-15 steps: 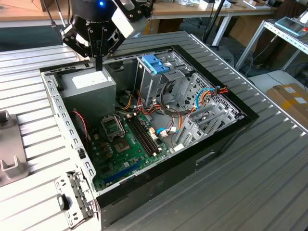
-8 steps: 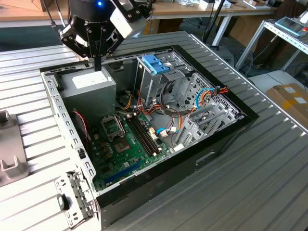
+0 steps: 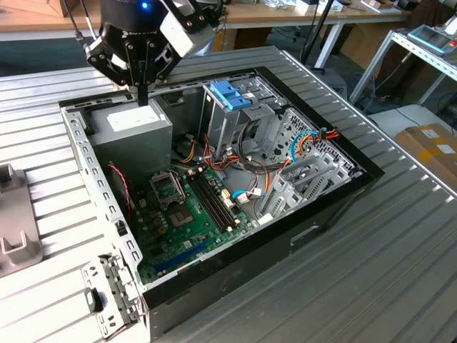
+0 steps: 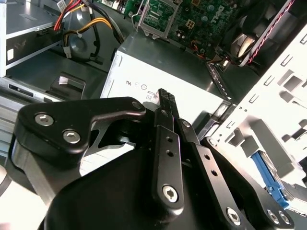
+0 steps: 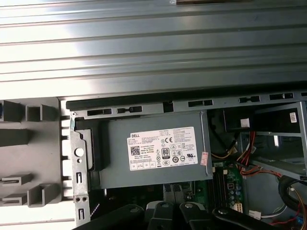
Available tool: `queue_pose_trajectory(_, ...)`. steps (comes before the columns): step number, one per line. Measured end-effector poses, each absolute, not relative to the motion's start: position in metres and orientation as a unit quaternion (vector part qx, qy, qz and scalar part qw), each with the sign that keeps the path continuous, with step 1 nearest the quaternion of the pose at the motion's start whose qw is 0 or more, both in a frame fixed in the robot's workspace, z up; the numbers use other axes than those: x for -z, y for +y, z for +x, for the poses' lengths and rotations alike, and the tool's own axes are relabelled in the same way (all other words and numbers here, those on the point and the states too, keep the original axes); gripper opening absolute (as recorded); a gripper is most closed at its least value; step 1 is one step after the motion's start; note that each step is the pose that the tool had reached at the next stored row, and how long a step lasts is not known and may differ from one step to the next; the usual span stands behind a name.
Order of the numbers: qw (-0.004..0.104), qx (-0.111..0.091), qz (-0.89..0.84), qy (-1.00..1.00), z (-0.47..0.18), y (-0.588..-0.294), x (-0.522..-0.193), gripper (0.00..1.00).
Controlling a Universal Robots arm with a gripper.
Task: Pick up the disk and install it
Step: 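Reach for the disk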
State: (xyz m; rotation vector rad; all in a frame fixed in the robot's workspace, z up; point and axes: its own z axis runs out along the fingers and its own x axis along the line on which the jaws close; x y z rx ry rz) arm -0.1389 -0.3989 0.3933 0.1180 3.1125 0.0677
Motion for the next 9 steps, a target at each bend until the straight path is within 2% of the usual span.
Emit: queue_pose_trajectory(9, 0.013, -0.022, 0.038, 0.999, -0.1417, -0.3989, -0.3933, 0.1)
